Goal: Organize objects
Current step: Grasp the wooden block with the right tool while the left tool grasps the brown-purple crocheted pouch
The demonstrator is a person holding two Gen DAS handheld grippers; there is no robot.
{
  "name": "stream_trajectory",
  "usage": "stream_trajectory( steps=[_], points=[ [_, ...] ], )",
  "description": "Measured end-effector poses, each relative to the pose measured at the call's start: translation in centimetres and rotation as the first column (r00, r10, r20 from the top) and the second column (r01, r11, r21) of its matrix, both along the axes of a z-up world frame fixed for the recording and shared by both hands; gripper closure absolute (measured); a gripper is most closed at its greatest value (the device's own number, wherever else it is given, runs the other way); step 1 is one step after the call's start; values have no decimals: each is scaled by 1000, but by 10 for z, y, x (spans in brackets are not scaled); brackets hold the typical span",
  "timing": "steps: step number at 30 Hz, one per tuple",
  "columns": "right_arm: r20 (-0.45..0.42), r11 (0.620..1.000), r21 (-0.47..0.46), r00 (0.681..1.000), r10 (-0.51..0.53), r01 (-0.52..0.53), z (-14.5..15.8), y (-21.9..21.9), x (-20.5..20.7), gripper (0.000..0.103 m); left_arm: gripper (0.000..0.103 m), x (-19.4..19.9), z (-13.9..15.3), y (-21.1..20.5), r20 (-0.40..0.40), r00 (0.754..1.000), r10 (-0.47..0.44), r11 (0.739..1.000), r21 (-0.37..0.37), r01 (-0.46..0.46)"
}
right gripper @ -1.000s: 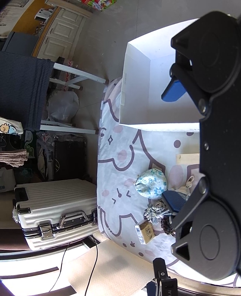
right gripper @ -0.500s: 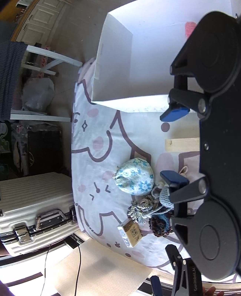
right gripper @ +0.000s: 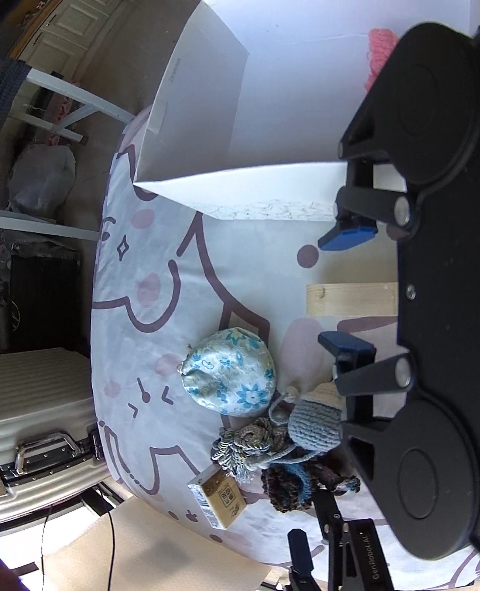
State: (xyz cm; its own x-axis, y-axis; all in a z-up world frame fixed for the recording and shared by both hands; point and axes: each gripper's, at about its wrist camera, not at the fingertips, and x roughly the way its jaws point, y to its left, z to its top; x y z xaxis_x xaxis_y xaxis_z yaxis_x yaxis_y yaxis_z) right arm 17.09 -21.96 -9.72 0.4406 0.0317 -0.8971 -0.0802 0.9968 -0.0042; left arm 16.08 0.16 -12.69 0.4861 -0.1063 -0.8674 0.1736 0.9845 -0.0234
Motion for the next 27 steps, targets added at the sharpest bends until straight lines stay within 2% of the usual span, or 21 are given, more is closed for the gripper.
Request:
stream_trajectory(
  steps=[5,9,21,24,27],
  points=[
    [13,993,-84,996,89,-88,-2,15,-2,56,41,7,-10,-5,-18,1000,-9,1000,1,9],
    [-4,983,-111,989,148,-148,-6,26,-4,58,41,12,-15,-5,-33,999,3,1000,-7,-4],
    [-106,958,-198,976,190,-208,-43,39,-4,60,42,22,-28,6,-105,990,89,990,-99,-99],
    [-131,968,-168,978,164,-185,-49,34,-3,61,49,22,-29,9,-109,989,97,984,-140,-112],
    [-122,974,-160,983,140,-159,-50,32,-2,74,55,22,-28,12,-102,989,109,977,-170,-126]
  ],
)
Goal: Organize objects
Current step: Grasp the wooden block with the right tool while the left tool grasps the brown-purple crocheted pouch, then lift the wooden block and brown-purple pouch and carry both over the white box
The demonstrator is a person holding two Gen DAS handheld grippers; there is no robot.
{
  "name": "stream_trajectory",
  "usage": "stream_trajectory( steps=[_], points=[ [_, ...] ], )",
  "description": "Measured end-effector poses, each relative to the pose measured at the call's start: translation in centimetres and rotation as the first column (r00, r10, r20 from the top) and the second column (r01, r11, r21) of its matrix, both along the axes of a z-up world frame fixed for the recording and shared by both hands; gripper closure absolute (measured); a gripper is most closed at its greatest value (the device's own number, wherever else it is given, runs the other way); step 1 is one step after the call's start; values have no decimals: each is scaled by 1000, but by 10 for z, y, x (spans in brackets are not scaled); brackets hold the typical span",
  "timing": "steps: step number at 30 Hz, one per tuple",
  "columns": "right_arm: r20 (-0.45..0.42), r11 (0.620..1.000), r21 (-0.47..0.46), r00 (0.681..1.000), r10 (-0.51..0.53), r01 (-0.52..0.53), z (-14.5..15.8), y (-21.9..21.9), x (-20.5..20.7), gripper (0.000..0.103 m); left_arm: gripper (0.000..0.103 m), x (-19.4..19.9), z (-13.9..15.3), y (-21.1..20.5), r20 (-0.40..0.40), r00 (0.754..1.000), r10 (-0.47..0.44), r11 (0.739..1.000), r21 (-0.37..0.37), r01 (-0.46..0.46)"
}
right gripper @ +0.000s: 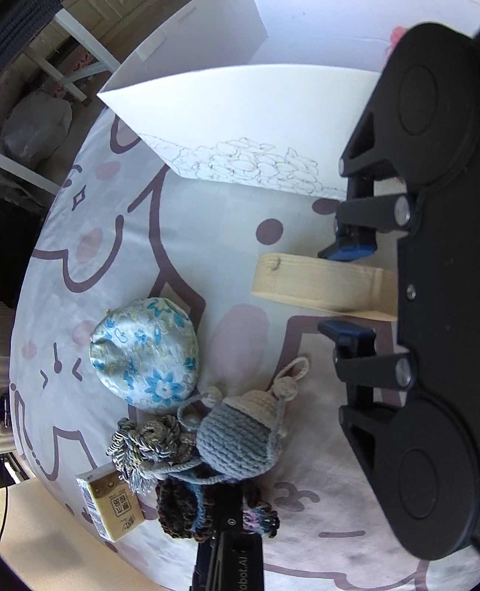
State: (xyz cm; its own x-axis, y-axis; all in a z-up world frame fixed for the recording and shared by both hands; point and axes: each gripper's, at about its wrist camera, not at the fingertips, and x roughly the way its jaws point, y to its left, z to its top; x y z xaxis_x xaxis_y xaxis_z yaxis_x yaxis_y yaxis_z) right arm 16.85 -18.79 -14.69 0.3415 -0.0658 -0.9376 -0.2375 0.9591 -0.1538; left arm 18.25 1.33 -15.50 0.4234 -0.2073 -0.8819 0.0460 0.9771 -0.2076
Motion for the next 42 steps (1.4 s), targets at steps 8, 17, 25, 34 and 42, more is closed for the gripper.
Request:
stream_trajectory(
  steps=[8,17,25,34,42],
  points=[
    [-6,999,32,1000,-14,14,9,-2,-6,79,72,-8,10,4,3,1000,16,1000,18,-16],
    [16,995,102,1000,-12,10,34,-6,-24,79,74,-33,29,14,43,999,8,999,42,-9],
    [58,984,176,998,-26,16,60,-12,-38,79,74,-56,66,8,128,992,-13,998,58,6],
    [159,963,265,984,-82,37,106,-24,-48,79,74,-72,112,-1,209,978,-13,997,74,-3],
    [249,942,329,956,-157,68,138,-30,-59,79,74,-84,148,-11,294,956,-19,997,78,-5]
  ],
)
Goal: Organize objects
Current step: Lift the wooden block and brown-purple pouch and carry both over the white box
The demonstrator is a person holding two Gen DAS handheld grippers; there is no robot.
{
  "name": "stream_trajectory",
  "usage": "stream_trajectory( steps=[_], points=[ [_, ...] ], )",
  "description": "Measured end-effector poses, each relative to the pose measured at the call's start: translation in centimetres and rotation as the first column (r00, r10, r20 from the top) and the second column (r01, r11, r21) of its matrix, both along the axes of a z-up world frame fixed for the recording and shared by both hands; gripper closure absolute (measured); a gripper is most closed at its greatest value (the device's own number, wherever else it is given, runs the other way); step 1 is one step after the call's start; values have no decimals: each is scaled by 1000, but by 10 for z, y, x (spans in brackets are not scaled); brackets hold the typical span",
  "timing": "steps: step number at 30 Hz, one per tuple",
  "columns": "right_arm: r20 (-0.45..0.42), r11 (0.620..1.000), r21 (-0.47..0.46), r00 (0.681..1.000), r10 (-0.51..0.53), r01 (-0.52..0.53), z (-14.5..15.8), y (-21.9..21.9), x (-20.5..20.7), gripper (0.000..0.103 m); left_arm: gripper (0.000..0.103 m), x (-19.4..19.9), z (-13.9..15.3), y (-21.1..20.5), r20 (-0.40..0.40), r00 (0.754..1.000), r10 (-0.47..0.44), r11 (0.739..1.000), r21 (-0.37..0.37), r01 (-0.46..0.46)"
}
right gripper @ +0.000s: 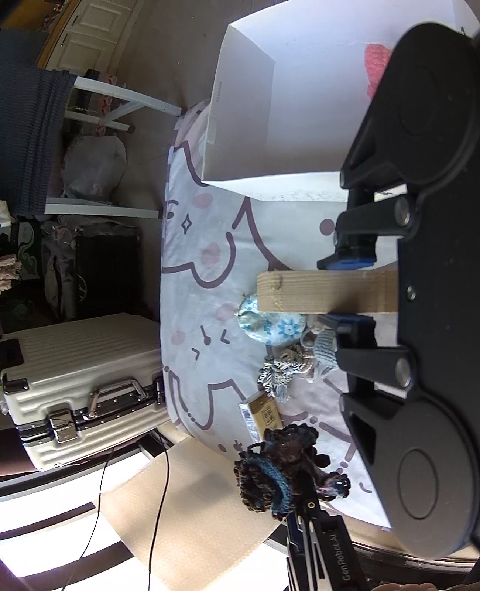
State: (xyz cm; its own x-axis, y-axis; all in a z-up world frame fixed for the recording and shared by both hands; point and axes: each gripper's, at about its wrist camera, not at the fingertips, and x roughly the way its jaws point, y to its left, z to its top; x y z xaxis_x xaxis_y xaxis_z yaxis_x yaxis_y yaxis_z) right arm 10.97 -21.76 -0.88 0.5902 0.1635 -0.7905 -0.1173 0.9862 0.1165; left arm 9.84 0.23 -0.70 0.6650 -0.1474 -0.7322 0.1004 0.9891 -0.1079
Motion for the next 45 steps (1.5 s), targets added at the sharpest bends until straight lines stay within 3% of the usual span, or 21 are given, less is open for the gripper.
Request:
stream_trajectory(
  steps=[14,31,45],
  points=[
    [160,1000,-5,987,-16,17,32,-5,-22,79,73,-5,20,-1,57,998,19,1000,-5,-19],
    [164,999,2,986,-36,36,33,-15,-19,79,73,3,24,-22,73,997,-12,1000,-9,13],
    [156,990,-4,978,-137,139,32,-79,-29,79,73,17,26,-88,86,989,-124,992,-29,127]
  ],
)
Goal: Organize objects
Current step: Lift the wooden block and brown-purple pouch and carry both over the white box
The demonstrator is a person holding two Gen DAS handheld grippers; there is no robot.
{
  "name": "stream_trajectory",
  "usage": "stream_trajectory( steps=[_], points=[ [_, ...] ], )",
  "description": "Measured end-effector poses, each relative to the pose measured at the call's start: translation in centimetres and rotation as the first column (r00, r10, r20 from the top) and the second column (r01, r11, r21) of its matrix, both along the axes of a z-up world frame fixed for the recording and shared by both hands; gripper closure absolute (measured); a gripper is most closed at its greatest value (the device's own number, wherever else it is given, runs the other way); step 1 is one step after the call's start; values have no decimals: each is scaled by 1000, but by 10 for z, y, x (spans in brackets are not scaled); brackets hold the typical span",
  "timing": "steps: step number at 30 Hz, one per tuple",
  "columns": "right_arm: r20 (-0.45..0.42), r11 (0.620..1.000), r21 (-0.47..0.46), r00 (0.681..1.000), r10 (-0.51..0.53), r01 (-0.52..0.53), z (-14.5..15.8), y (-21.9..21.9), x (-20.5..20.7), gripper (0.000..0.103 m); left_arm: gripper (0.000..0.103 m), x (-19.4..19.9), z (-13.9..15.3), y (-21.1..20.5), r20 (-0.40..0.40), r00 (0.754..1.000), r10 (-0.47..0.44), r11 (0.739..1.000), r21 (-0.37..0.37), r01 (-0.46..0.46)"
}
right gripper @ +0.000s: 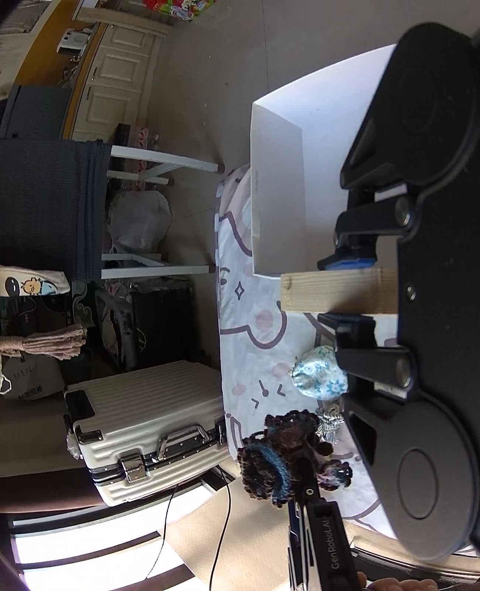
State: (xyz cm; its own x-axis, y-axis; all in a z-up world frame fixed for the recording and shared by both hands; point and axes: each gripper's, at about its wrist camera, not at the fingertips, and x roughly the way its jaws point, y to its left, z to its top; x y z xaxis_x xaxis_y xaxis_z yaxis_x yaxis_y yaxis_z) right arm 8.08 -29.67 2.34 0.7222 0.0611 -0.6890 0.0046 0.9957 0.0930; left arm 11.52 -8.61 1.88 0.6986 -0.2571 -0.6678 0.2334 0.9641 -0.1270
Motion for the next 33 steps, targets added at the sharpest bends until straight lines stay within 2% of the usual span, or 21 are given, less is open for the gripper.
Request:
stream_trajectory(
  steps=[16,27,33],
  points=[
    [-11,994,2,994,-106,106,-2,-67,-15,79,73,-2,-7,-66,-8,989,-146,989,-13,146],
    [-44,993,-27,992,-114,113,-10,-99,-15,79,73,-10,-16,-114,-26,970,-243,969,26,244],
    [-110,989,-5,983,-146,146,-26,-119,-6,79,73,-5,-42,-151,-96,956,-276,960,31,280]
  ],
)
